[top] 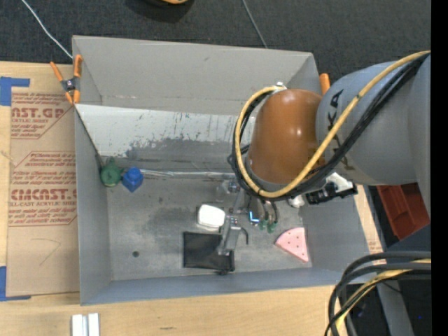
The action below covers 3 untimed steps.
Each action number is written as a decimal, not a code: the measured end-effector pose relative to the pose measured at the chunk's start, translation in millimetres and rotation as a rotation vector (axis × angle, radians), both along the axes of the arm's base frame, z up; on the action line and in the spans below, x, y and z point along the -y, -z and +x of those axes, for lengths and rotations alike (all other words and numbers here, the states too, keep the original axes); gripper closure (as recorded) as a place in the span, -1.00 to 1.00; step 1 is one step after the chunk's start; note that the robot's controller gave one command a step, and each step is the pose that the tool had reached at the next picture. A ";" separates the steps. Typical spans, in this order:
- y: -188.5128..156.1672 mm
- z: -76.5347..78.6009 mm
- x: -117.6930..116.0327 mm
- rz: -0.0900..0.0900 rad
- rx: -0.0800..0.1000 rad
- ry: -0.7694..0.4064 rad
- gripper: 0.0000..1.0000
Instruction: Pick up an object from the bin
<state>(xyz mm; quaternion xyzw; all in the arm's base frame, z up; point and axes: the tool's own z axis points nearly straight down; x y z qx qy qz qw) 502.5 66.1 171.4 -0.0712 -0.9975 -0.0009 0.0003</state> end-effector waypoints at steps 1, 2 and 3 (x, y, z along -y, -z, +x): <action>96.3 0.1 -35.7 -0.001 0.004 -0.057 -1.00; 108.7 -0.5 -57.8 0.000 0.001 -0.049 -1.00; 102.1 -19.7 -2.3 0.002 0.008 0.174 -1.00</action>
Offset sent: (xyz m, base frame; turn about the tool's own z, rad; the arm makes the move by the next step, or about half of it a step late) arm 0.0022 0.0346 -0.0899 0.0212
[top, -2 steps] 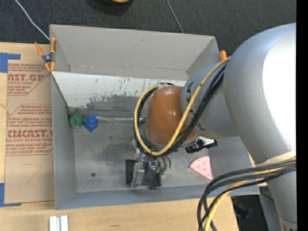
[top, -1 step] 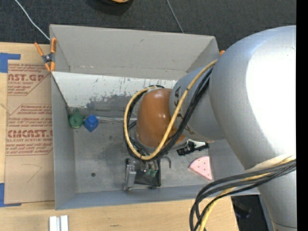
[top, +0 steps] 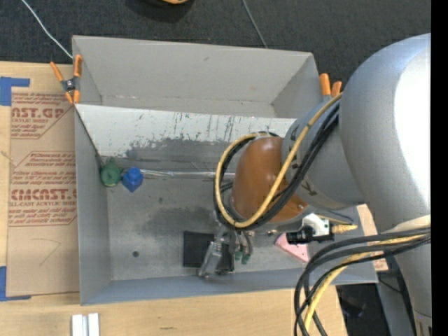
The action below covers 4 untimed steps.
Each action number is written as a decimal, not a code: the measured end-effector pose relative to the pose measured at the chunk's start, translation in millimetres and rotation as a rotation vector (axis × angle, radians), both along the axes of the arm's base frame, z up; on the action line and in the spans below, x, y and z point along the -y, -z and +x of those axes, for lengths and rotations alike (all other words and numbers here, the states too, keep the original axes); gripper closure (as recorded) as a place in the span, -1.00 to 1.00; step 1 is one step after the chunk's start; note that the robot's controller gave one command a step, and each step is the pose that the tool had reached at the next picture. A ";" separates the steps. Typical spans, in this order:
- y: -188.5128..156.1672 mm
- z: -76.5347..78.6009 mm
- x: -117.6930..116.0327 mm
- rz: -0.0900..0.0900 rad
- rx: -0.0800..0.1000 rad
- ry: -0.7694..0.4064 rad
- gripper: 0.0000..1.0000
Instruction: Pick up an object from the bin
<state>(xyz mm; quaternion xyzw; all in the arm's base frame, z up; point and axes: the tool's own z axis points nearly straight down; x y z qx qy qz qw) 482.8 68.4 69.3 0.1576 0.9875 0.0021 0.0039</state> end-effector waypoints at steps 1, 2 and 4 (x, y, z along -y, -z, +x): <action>-0.5 28.4 5.2 0.001 -0.008 0.142 1.00; -0.5 28.4 5.2 0.001 -0.008 0.142 1.00; -0.2 6.6 11.5 0.002 -0.009 0.221 1.00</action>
Offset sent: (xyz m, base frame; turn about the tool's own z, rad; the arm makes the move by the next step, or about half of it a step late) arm 0.0000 0.0000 0.0000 0.0000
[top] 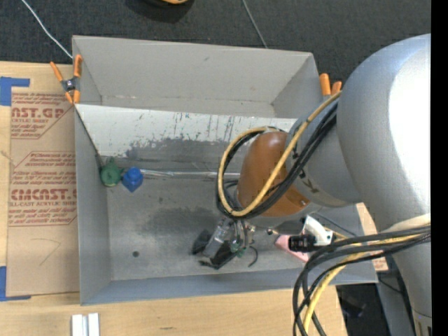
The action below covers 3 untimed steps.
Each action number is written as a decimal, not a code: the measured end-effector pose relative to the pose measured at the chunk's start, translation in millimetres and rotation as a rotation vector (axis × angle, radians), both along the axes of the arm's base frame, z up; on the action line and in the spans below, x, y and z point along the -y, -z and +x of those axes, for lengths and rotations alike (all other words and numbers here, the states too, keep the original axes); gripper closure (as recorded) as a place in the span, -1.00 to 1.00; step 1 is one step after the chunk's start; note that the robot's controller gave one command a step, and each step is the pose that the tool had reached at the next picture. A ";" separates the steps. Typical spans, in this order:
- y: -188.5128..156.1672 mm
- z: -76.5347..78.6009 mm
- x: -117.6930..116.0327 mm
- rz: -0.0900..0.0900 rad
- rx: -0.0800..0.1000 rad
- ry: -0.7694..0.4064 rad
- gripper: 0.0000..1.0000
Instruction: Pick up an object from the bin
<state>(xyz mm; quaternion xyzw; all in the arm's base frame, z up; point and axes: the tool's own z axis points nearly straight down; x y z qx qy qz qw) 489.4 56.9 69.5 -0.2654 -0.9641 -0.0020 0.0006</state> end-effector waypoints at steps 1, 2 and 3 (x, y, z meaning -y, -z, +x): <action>0.0 0.0 0.0 0.000 0.000 0.000 1.00; 0.0 -0.3 5.7 0.001 -0.001 0.010 1.00; -61.2 2.8 14.3 0.001 0.005 0.017 1.00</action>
Offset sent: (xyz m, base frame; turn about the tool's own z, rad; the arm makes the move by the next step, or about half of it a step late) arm 0.0000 -0.0070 0.0005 0.0119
